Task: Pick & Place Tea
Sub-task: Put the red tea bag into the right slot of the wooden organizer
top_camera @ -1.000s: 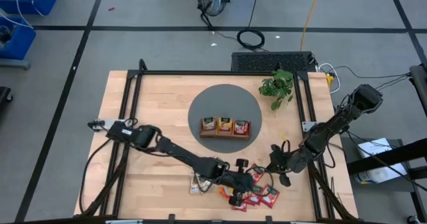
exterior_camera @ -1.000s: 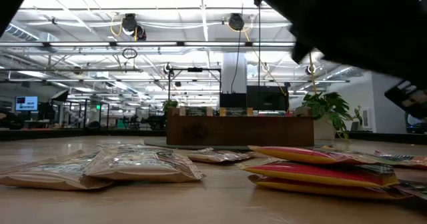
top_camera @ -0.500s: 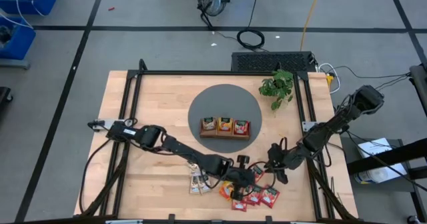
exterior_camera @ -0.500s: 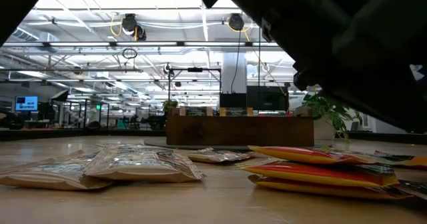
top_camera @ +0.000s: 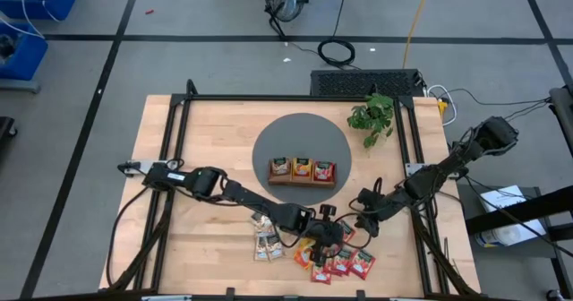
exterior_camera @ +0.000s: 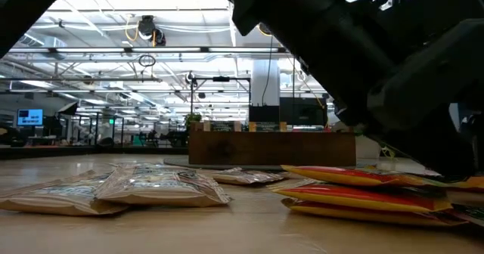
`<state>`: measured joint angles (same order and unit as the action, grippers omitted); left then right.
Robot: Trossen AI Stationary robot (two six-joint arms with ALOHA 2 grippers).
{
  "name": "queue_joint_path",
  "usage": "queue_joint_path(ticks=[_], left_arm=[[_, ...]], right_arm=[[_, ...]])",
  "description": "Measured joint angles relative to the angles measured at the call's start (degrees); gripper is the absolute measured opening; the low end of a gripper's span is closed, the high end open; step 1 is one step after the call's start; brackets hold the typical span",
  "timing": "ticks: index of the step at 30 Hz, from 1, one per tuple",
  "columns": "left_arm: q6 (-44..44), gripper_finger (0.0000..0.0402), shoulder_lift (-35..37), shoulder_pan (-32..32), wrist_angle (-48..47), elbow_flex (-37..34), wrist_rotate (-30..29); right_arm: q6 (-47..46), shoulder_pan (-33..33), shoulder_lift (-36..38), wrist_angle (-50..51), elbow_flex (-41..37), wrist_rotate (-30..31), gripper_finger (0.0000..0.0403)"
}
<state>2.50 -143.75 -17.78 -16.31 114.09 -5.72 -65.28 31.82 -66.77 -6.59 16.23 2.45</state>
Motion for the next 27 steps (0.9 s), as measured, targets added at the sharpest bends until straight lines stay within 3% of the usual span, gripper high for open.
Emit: queue_joint_path(ticks=[9, 27], left_arm=[[-0.22, 0.0037, -0.52, 1.01, 1.36, 0.04, 0.64], [-1.25, 0.0037, -2.97, 2.67, 7.32, 0.12, 1.88]], right_arm=[[-1.55, -0.01, -0.04, -6.46, -3.27, -1.5, 0.0149], [-2.75, 0.12, -0.41, -7.32, -4.27, -3.66, 0.0143]])
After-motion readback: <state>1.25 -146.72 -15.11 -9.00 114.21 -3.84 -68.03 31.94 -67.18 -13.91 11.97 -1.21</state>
